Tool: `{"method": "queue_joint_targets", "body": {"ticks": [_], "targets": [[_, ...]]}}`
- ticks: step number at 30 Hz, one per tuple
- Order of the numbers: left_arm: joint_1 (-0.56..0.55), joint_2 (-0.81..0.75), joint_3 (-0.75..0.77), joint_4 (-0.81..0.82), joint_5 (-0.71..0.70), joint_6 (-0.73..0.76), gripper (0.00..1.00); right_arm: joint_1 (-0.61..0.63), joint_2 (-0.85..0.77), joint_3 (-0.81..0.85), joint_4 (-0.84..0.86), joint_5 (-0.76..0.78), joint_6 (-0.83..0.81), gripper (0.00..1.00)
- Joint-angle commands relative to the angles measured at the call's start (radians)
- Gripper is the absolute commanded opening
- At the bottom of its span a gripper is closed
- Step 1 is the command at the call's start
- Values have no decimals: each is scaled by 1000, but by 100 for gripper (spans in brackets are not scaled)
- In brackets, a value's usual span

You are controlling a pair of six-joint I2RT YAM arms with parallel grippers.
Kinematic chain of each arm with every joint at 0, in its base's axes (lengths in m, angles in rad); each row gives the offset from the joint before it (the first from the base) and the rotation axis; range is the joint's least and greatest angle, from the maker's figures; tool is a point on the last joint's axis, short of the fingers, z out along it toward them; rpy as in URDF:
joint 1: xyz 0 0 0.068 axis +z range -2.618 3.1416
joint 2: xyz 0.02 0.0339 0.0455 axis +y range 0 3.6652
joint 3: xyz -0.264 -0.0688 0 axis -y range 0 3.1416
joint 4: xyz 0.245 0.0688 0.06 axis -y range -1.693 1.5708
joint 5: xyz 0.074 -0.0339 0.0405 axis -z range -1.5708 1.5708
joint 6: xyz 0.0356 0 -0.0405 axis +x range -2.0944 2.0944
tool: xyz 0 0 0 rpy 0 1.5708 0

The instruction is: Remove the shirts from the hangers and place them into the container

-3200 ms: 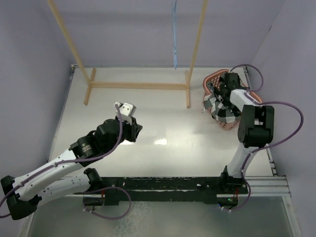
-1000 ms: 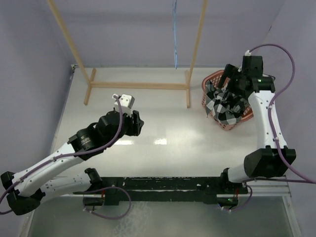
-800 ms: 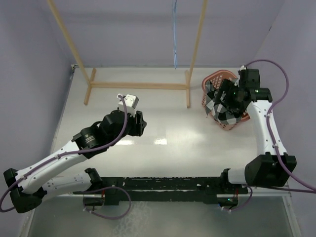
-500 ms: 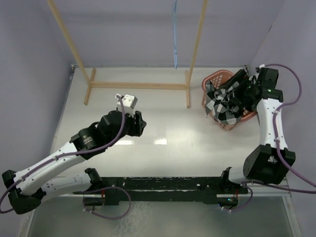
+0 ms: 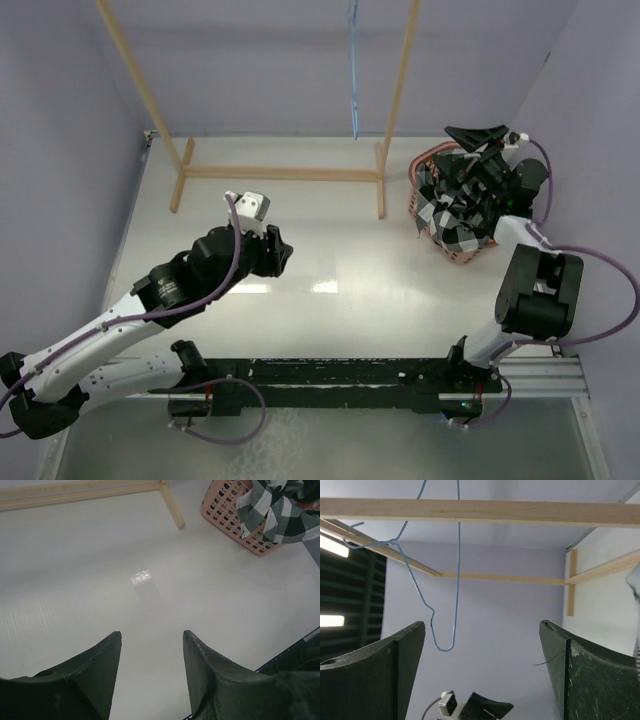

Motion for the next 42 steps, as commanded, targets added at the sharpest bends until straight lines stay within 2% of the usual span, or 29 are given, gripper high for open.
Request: {"method": "queue_joint_targets", "body": {"ticks": [1, 4, 9, 11, 15, 21, 28, 33, 35, 39, 42], "targets": [[-4, -20, -8, 24, 5, 21, 56, -7, 16, -94, 602, 34, 380, 96], [-4, -27, -13, 24, 0, 25, 56, -7, -52, -92, 519, -4, 338, 94], [-4, -26, -19, 31, -8, 27, 56, -7, -296, -87, -57, -67, 42, 96], [-3, -23, -22, 43, -5, 26, 56, -7, -386, -128, -201, -64, 15, 98], [-4, -10, -22, 49, 14, 26, 56, -6, -473, -253, -202, -78, 93, 99], [-4, -6, -21, 53, 21, 18, 56, -7, -525, -500, -42, -29, 245, 98], [-4, -13, -26, 41, 22, 6, 56, -7, -566, -571, 31, -83, 280, 100], [-3, -7, -29, 53, 21, -1, 56, -7, -591, -530, 48, -138, 282, 100], [-3, 1, -29, 60, 25, -2, 56, -7, -588, -463, 38, -181, 223, 100], [-4, 21, -27, 69, 42, -6, 56, -7, -581, -247, -95, -263, -5, 97], [-4, 32, -26, 73, 46, -15, 56, -7, -576, -128, -292, -202, -134, 98]]}}
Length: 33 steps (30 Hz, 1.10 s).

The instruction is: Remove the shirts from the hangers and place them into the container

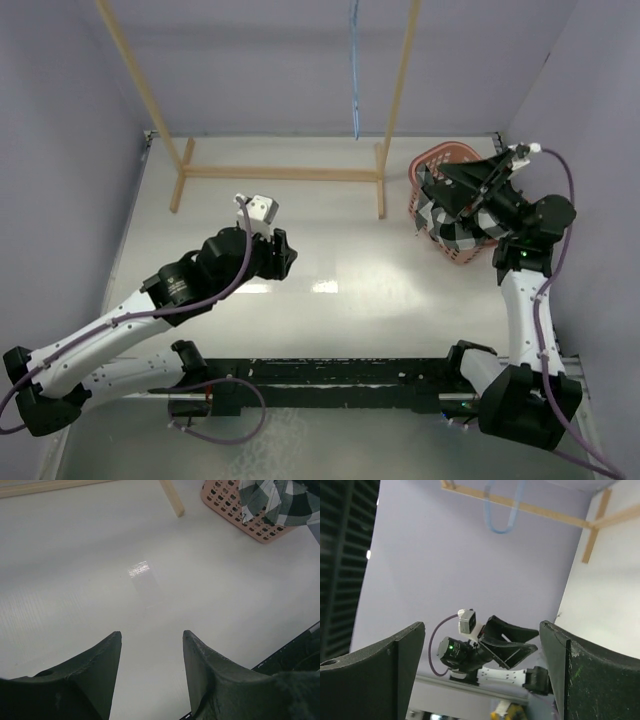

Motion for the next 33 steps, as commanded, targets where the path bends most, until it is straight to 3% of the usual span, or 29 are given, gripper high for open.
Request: {"method": "queue_joint_targets", "body": {"ticks": [1, 3, 5, 6, 8, 10, 13, 14, 21, 26, 33], "targets": [[-4, 12, 5, 55, 20, -23, 56, -4, -9, 170, -143, 6, -201, 98], [-4, 8, 11, 42, 19, -30, 56, -4, 22, 127, 20, 33, -69, 94], [-4, -3, 4, 44, 13, -34, 56, -8, 44, 134, 52, 15, -82, 86], [-4, -10, -1, 48, 12, -35, 56, -14, 35, 183, -77, 16, -207, 83], [-4, -18, -10, 55, 20, -33, 56, -16, 5, 383, -656, 145, -696, 80], [-4, -22, -13, 56, 30, -29, 56, -12, 0, 594, -1095, 516, -1087, 71], [-4, -19, -23, 57, 27, -24, 56, -9, -52, 611, -1183, 742, -1188, 24], [-4, -18, -26, 64, 27, -21, 55, -9, -62, 599, -1181, 833, -1205, 1], [-4, 18, -21, 91, 48, -8, 55, -9, 43, 503, -1229, 893, -1272, 0], [-4, 19, -18, 82, 44, -6, 55, -9, 140, 371, -1141, 883, -1284, 0], [-4, -1, -2, 39, 21, -1, 55, -8, 270, 325, -1057, 884, -1267, 0]]}}
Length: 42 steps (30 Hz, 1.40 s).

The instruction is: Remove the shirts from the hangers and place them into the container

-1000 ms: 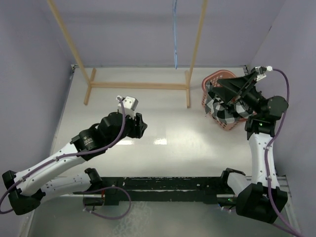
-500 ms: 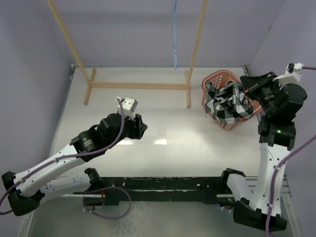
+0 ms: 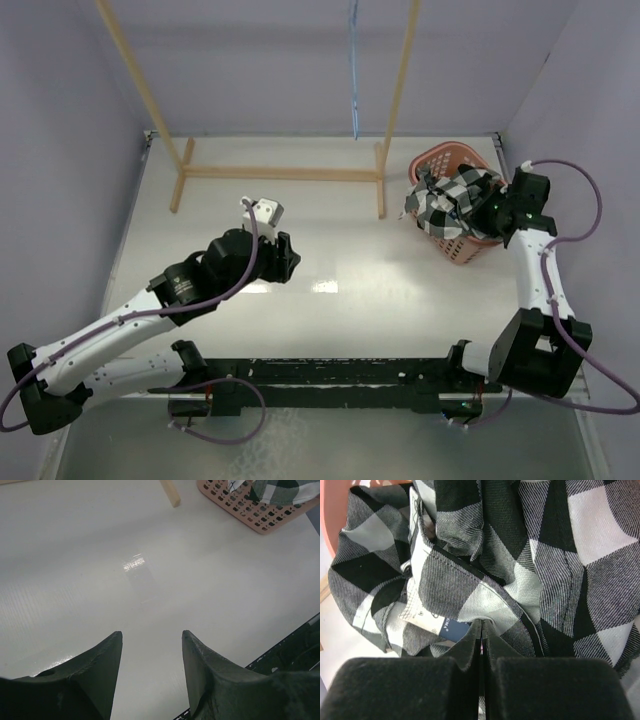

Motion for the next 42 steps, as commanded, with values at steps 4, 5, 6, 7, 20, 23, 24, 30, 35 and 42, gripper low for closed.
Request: {"method": "queue_joint_targets", "body": {"ticks": [4, 5, 6, 7, 20, 23, 24, 30, 35, 42], "targets": [[-3, -31, 28, 5, -18, 14, 55, -1, 133, 55, 94, 52, -15, 0], [-4, -30, 27, 5, -18, 14, 55, 0, 163, 72, 91, 61, -16, 0], [-4, -28, 28, 3, -18, 15, 54, 0, 189, 80, 93, 68, -16, 0], [-3, -25, 29, 2, -16, 15, 54, 0, 215, 87, 98, 75, -15, 0], [-4, -23, 53, -11, -31, 33, 55, 18, 160, 145, 123, 89, -10, 0], [-4, -13, 60, -11, -47, 35, 55, 18, 51, 193, 100, 96, -36, 0], [-4, -8, 62, -12, -54, 35, 55, 19, 18, 203, 98, 96, -43, 2], [-4, 13, 88, -42, -181, -43, 58, 18, -196, 204, 118, 14, -65, 75], [-4, 15, 127, -107, -289, -130, 61, 18, -423, 77, 201, -114, -47, 100], [-4, -36, 111, -102, -343, -100, 62, 18, -626, -72, 226, -198, -24, 100]]}}
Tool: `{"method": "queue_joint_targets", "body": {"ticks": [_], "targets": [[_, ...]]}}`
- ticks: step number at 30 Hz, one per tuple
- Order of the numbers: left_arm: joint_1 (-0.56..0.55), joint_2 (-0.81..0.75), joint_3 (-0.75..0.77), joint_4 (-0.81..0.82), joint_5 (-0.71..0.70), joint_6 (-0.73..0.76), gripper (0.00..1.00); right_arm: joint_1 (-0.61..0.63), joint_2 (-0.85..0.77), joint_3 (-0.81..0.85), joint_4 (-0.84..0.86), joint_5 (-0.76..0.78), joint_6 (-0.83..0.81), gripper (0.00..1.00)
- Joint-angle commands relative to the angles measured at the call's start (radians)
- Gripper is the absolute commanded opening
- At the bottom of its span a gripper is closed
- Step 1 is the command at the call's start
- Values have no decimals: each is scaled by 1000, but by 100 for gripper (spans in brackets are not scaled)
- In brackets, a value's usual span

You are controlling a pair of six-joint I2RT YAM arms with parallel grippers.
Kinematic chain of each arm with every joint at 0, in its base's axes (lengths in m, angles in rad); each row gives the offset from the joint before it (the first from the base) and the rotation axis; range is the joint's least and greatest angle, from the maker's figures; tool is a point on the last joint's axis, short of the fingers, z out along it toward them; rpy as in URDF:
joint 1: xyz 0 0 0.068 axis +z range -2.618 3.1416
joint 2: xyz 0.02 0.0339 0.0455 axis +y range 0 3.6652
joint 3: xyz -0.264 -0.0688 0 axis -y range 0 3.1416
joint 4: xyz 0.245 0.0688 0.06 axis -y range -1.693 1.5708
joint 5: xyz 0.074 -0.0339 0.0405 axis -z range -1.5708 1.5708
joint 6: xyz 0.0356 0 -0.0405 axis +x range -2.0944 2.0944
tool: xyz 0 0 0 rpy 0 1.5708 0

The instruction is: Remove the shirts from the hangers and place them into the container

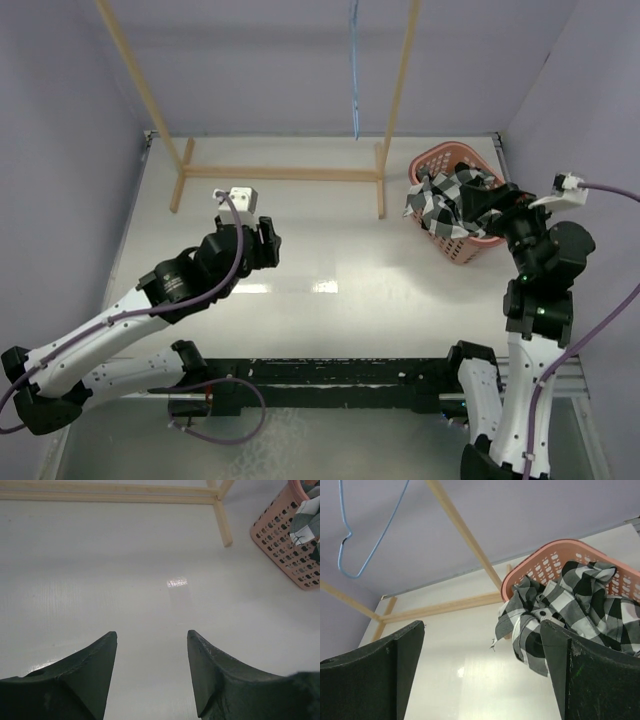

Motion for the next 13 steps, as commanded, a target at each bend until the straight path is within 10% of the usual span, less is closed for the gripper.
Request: {"method": "queue_joint_targets", "body": {"ticks": [1, 13], "targets": [[-4, -47, 19, 22, -74, 16, 62, 3, -48, -55, 40, -119, 2, 100], [-3, -79, -5, 71, -76, 179, 61, 2, -217, -187, 76, -200, 14, 100]]}}
